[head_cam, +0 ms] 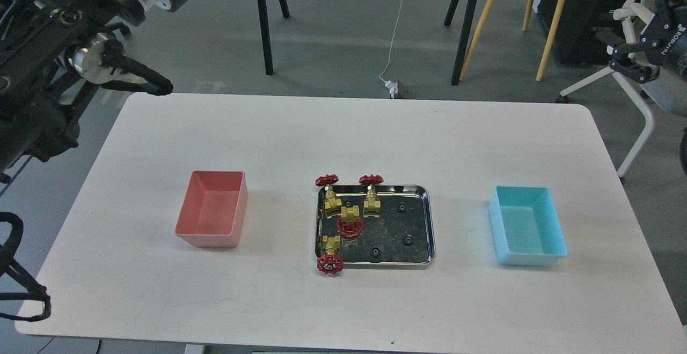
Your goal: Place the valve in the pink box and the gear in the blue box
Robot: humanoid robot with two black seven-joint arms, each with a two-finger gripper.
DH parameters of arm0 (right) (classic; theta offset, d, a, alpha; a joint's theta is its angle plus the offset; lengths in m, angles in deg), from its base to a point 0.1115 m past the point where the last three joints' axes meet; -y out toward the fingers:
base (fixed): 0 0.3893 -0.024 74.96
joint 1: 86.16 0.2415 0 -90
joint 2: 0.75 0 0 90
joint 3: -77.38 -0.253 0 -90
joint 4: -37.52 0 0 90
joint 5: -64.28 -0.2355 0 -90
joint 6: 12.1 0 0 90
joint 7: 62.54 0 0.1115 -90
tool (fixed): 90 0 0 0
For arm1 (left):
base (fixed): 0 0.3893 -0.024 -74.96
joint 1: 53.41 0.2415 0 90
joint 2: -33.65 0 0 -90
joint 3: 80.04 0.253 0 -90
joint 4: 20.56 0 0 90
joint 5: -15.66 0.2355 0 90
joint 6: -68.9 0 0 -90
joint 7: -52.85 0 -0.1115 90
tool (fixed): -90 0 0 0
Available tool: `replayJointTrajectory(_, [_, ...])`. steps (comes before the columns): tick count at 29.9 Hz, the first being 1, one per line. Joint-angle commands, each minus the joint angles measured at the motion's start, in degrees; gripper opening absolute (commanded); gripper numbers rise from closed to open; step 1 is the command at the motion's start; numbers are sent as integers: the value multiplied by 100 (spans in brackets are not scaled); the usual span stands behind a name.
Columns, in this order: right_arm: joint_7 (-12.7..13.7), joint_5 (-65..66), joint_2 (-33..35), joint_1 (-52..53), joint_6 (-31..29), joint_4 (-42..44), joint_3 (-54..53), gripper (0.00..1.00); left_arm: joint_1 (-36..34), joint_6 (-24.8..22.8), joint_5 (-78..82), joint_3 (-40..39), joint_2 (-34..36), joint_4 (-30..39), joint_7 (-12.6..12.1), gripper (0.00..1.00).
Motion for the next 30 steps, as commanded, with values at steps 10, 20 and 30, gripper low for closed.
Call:
replayJointTrajectory(10, [10, -3, -13, -1, 0, -19, 26, 99, 32, -394, 74, 50, 139, -9, 341, 100])
replayJointTrajectory(20, [-17, -3, -39, -9, 0, 51, -167, 99, -29, -746, 268, 32, 359, -510, 481, 100])
replayJointTrajectory(30, [18, 32, -57, 17, 0, 52, -140, 99, 6, -1517, -356, 23, 500, -431, 499, 98])
